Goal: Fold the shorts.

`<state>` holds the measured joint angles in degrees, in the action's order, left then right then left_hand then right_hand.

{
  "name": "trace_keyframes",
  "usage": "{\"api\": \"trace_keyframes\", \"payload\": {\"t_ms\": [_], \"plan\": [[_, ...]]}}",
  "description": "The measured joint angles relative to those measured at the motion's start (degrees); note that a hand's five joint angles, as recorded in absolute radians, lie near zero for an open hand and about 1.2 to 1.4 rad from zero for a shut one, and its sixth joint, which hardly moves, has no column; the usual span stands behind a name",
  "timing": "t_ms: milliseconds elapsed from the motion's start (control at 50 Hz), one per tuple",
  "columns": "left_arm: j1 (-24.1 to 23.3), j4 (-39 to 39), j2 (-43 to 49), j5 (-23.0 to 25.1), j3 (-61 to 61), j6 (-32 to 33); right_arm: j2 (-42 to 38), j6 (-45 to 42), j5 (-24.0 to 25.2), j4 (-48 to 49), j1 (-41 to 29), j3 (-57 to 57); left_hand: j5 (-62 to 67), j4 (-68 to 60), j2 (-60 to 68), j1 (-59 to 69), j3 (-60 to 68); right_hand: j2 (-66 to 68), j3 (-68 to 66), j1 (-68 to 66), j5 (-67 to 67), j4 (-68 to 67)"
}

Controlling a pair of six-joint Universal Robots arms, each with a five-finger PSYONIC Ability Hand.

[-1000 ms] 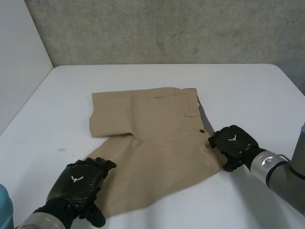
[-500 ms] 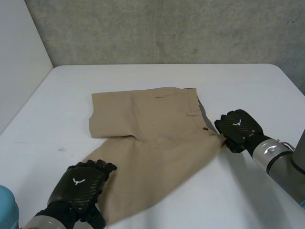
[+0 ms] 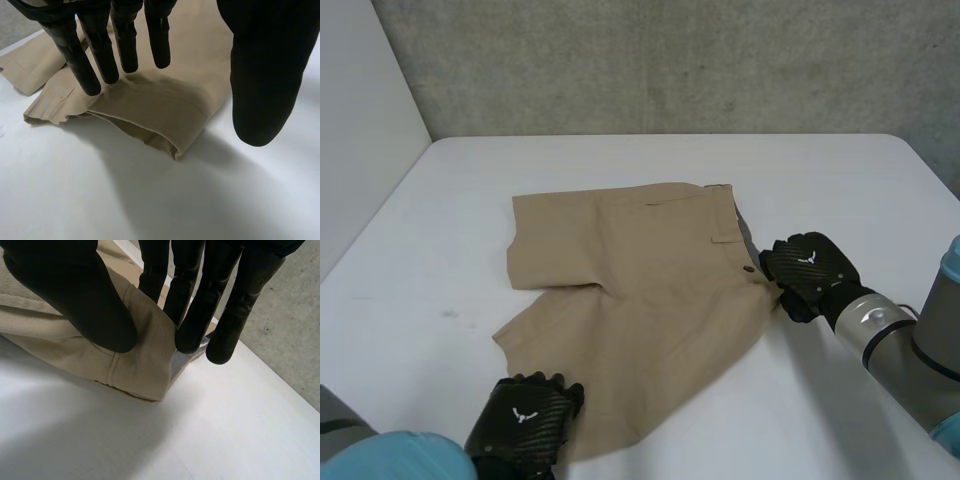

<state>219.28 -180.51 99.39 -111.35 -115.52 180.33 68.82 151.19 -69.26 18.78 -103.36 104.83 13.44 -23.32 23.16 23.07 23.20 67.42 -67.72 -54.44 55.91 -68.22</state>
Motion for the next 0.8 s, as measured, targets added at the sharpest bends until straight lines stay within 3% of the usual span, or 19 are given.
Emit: {"api": "trace_keyframes", "payload": {"t_ms": [260, 540, 700, 800], "plan": [[0.43, -4.17, 4.07, -0.49, 0.98, 0.12, 0.26, 0.07, 0.05, -0.06, 0.27, 0.37, 7.81, -8.04, 8.16, 8.55, 8.19, 0.0, 0.0, 0.0, 0.0, 0.0], [3.08, -9.25, 5.58, -0.39, 0.46, 0.26, 0.34, -0.03, -0.71, -0.25, 0.09, 0.5, 42.61, -43.91, 44.1, 41.14, 43.08, 0.0, 0.0, 0.0, 0.0, 0.0], [4.38, -8.56, 2.97, -0.44, 0.63, 3.71, 2.06, -0.69, -2.79, -3.24, -0.22, 0.42, 42.74, -44.86, 45.21, 41.14, 44.24, 0.0, 0.0, 0.0, 0.0, 0.0], [4.69, -6.21, -3.38, -0.37, 0.77, 7.28, 5.75, -4.14, -3.76, -11.47, -0.39, -0.21, 42.74, -44.86, 45.29, 41.14, 44.5, 0.0, 0.0, 0.0, 0.0, 0.0]]}}
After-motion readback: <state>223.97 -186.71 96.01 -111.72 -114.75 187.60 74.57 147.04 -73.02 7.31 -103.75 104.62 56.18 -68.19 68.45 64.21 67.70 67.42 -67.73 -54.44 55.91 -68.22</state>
